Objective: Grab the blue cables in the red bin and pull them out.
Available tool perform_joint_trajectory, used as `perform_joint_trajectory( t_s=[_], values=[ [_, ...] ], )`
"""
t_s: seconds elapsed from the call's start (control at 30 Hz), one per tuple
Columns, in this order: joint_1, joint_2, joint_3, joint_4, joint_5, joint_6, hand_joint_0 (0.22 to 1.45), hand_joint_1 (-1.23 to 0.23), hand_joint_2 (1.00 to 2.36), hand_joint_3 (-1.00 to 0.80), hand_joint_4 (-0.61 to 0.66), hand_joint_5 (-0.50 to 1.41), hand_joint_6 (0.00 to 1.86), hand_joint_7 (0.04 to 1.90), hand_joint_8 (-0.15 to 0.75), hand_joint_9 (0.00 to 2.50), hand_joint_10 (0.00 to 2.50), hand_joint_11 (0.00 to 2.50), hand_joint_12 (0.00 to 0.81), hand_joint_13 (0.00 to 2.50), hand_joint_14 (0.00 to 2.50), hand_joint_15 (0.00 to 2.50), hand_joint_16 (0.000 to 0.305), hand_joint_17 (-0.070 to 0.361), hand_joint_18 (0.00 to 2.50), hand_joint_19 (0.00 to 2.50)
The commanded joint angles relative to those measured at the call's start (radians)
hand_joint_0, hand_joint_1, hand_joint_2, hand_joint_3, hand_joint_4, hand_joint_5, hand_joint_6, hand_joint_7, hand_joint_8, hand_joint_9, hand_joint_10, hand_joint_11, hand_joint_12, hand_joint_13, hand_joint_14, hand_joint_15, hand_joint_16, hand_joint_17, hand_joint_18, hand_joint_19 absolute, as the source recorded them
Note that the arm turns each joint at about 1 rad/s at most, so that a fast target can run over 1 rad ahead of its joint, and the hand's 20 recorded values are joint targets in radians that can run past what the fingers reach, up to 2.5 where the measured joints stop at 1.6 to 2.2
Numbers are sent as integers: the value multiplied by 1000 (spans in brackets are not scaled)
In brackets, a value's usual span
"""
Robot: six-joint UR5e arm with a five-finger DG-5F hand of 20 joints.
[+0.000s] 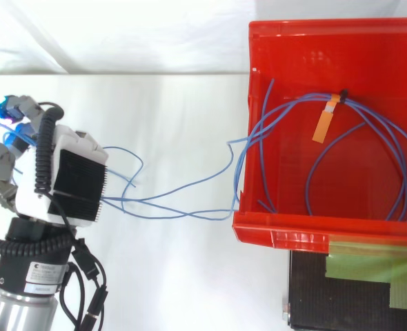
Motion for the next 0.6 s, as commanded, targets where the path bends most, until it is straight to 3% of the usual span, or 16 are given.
perform_joint_trajectory(
  t_s=[0.0, 0.33, 0.43, 0.57],
  values=[
    [0, 0, 1, -10, -3, 1, 769, -965, 1000, -1000, 250, 1005, 95, 850, 353, 1532, 9, 1919, 302, 1114, 2500, 501, 41, 93, 1078, 1434],
    [2, 0, 1, -16, -1, 17, 756, -953, 1000, -1000, 252, 1011, 67, 856, 360, 1534, 12, 1913, 304, 1118, 2500, 494, 43, 96, 1070, 1405],
    [3, 0, 1, -30, -1, 63, 744, -941, 1000, -1000, 256, 1014, 63, 857, 360, 1535, 10, 1925, 304, 1120, 2500, 493, 44, 98, 1067, 1378],
    [5, 1, 1, -42, -1, 74, 730, -931, 1000, -1000, 265, 1018, 56, 859, 363, 1538, 12, 1910, 305, 1124, 2500, 485, 45, 100, 1065, 1344]
  ],
)
